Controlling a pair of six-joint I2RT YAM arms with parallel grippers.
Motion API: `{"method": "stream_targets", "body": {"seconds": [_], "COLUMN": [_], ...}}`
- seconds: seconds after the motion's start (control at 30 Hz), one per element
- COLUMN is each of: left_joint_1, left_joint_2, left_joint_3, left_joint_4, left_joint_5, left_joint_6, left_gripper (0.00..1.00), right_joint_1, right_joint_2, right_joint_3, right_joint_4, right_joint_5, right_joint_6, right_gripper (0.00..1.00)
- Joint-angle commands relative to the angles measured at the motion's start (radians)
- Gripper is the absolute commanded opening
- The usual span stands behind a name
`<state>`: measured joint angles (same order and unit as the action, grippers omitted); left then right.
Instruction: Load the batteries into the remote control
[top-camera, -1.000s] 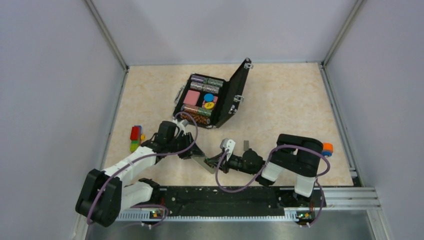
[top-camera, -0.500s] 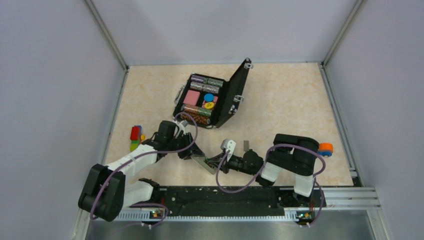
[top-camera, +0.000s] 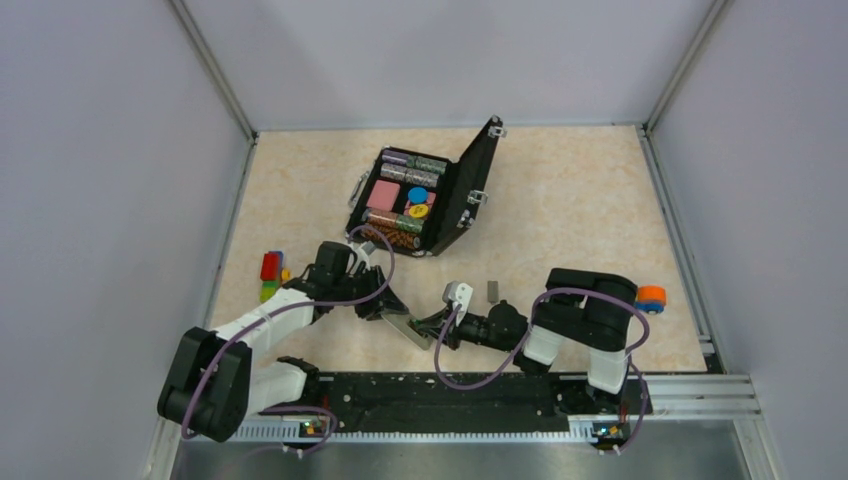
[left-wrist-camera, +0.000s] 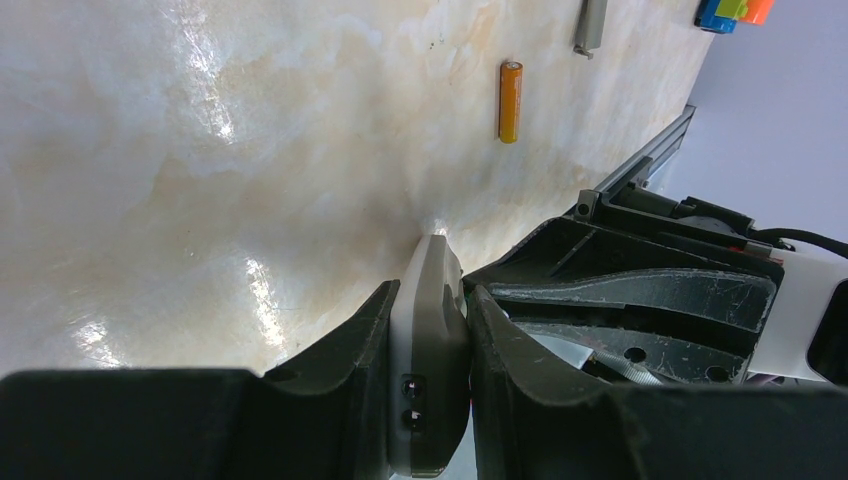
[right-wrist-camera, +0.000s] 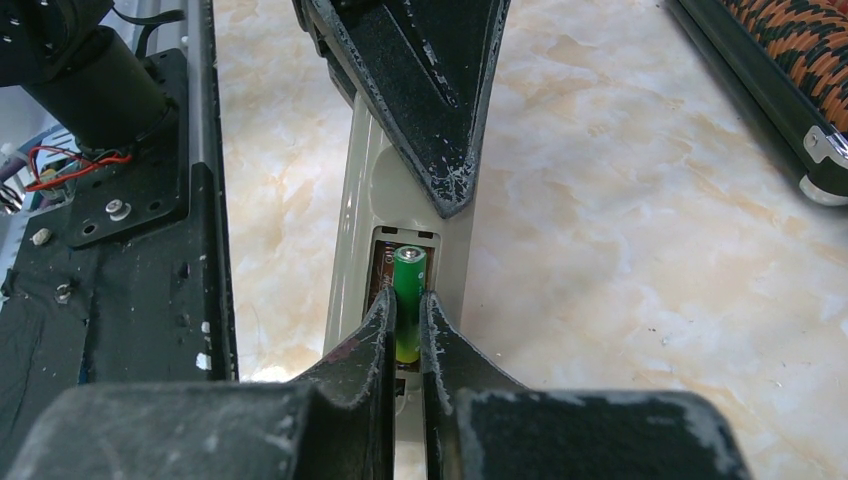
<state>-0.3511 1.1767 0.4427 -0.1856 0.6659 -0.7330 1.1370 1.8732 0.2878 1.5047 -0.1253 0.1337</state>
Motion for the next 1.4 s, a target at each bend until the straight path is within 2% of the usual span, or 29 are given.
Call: {"method": "stream_targets", "body": {"seconds": [0.0,0.2,0.87,1.0,1.23,1.37], "left_joint_1": [0.006,0.005,0.006,0.006,0.007,0.006], "left_joint_2": [0.01,0.005,0.012,0.013,0.018,0.02], "left_joint_3": [-0.006,-0.003,0.004,0.005,0.004,0.004], "left_joint_4": [-0.047,-0.055,-0.064,-0.074,-0.061,-0.046], "left_joint_5": [-0.029,-0.032,-0.036,-0.039,-0.041,-0.041], "left_joint_6": [0.052,0.06,0.074,0.083,0.086,0.085], "left_gripper": [0.0,0.0,0.0,0.0,0.0,0.0], "right_joint_1": [0.016,0.015,0.019,0.018,0.019,0.019], "right_joint_2": [0.01,-0.03,-0.086,-0.115,-0.208,-0.243], "right_joint_3": [-0.003,0.023,0.032,0.022,0.008,0.004], "right_joint_4": [-0.011,-0.05,-0.13,-0.133,-0.196,-0.233], "right_joint_5": [0.015,0.036,-0.004,0.007,0.007,0.013], "right_joint_6": [-0.002,0.018,-0.083,-0.07,-0.049,-0.045], "right_gripper": [0.08,0.2,0.22,0.26,0.4,0.41]}}
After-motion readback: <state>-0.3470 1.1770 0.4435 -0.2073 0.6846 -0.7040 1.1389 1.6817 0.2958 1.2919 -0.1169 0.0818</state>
